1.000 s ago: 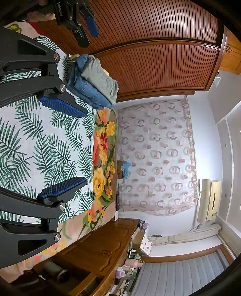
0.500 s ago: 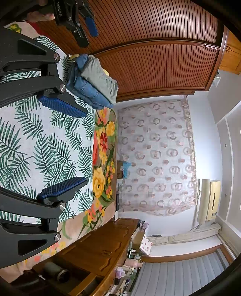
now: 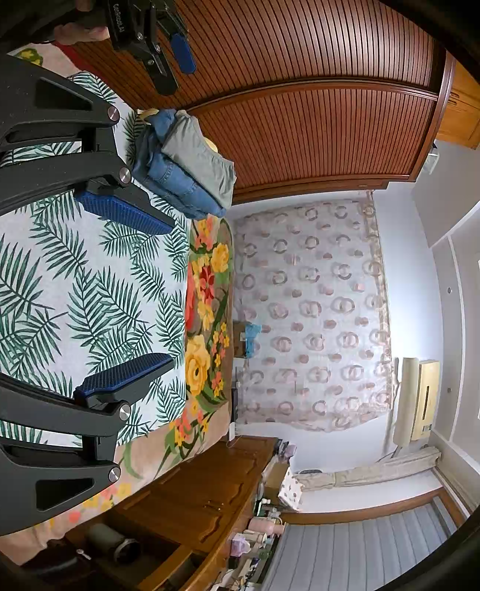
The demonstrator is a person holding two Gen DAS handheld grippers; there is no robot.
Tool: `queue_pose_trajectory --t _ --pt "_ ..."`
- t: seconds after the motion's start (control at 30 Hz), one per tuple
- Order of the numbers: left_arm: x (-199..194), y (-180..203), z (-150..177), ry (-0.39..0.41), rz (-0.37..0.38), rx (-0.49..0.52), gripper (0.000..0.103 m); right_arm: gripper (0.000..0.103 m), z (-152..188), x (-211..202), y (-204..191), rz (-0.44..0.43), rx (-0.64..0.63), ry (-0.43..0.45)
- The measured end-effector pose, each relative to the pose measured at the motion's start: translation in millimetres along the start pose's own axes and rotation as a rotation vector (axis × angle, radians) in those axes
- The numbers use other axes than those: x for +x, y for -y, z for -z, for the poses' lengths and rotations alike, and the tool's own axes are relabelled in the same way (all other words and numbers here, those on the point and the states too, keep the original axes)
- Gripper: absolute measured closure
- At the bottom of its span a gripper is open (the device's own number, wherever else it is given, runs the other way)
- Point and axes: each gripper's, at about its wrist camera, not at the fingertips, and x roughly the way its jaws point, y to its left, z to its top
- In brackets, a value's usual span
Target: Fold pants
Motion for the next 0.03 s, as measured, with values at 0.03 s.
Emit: queue_pose_trajectory --t 0.03 --pt "0.0 0.0 0.0 0.0 0.0 0.0 0.014 0.034 0.0 0.0 0.0 0.0 0.0 0.0"
